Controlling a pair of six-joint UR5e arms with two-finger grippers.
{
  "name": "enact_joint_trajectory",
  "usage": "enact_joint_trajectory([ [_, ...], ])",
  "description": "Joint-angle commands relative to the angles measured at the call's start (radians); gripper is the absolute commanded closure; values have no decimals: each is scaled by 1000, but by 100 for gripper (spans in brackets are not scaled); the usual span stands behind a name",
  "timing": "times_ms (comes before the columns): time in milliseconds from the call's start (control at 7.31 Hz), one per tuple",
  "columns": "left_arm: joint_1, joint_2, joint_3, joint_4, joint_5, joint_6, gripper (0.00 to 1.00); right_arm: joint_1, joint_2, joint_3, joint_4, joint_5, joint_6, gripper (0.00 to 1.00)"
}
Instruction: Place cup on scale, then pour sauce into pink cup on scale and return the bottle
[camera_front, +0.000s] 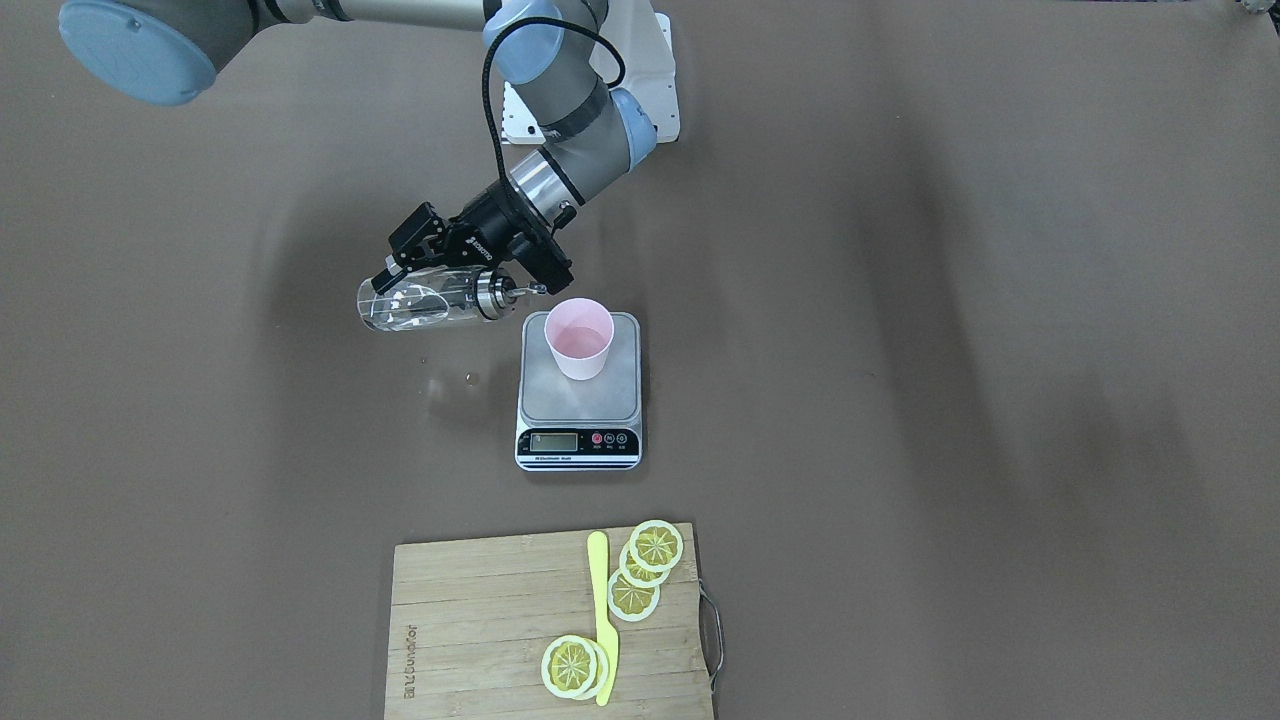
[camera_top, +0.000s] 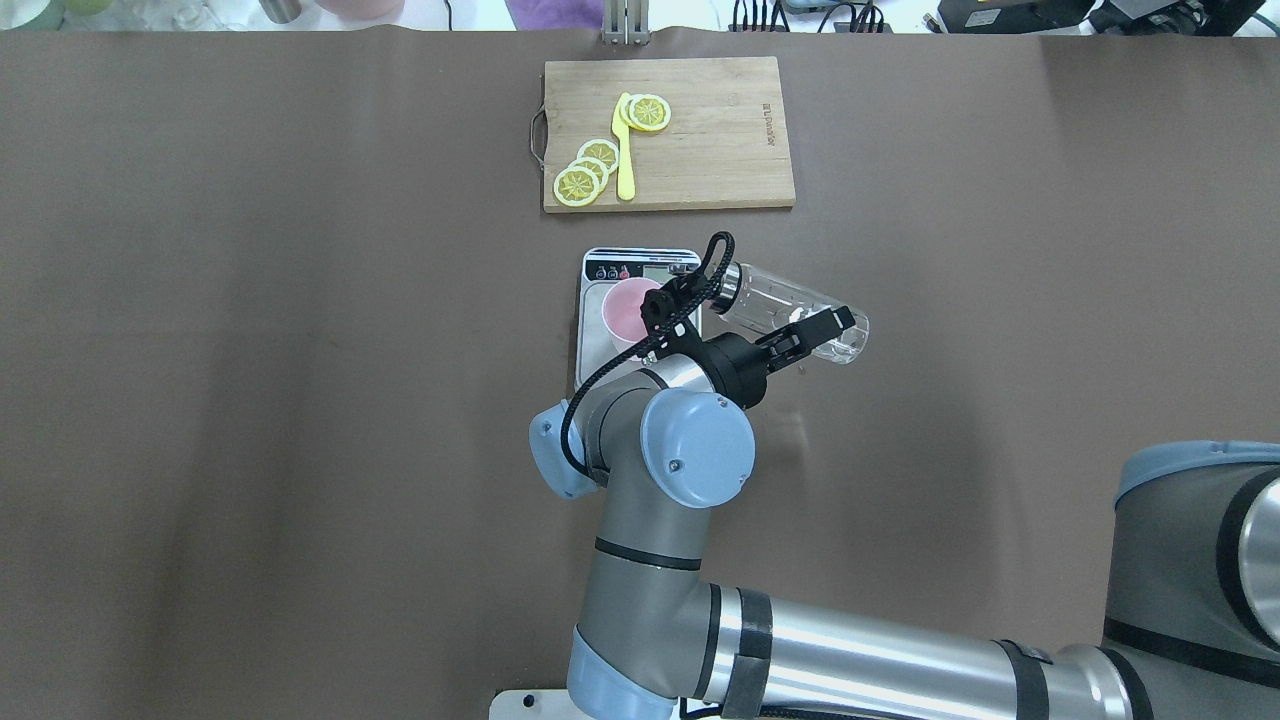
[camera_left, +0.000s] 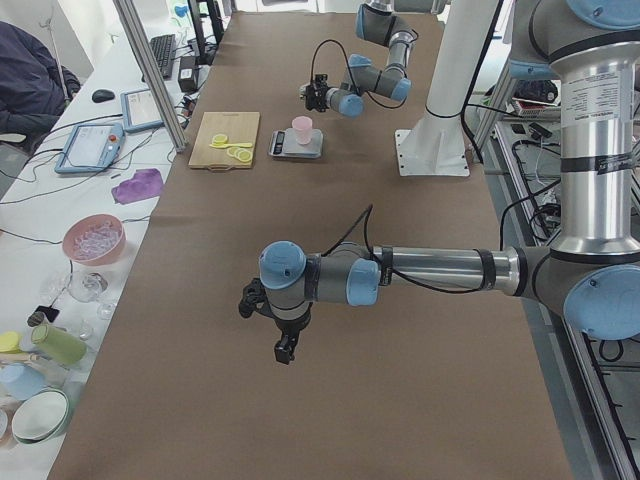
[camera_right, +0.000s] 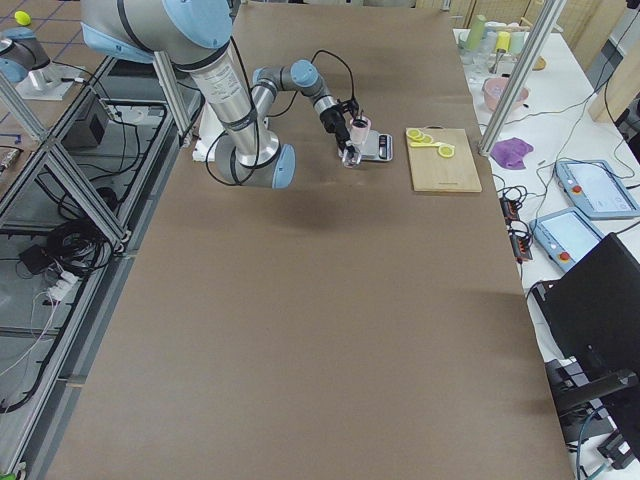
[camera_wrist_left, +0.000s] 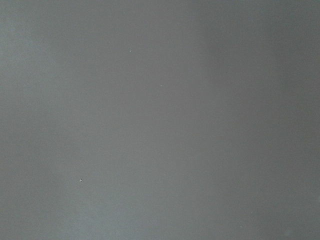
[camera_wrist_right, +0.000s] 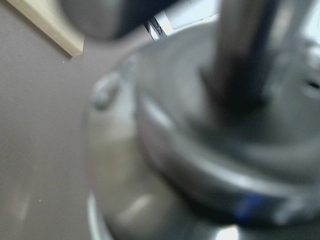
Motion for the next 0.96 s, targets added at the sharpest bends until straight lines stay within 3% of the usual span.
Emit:
enact_joint_trajectory([
  [0, 1, -1, 10, 0, 0, 0, 2, -1, 22, -13, -32, 3, -90, 100],
  [820, 1, 1, 68, -74, -2, 0, 2, -1, 39, -53, -137, 4, -73, 100],
])
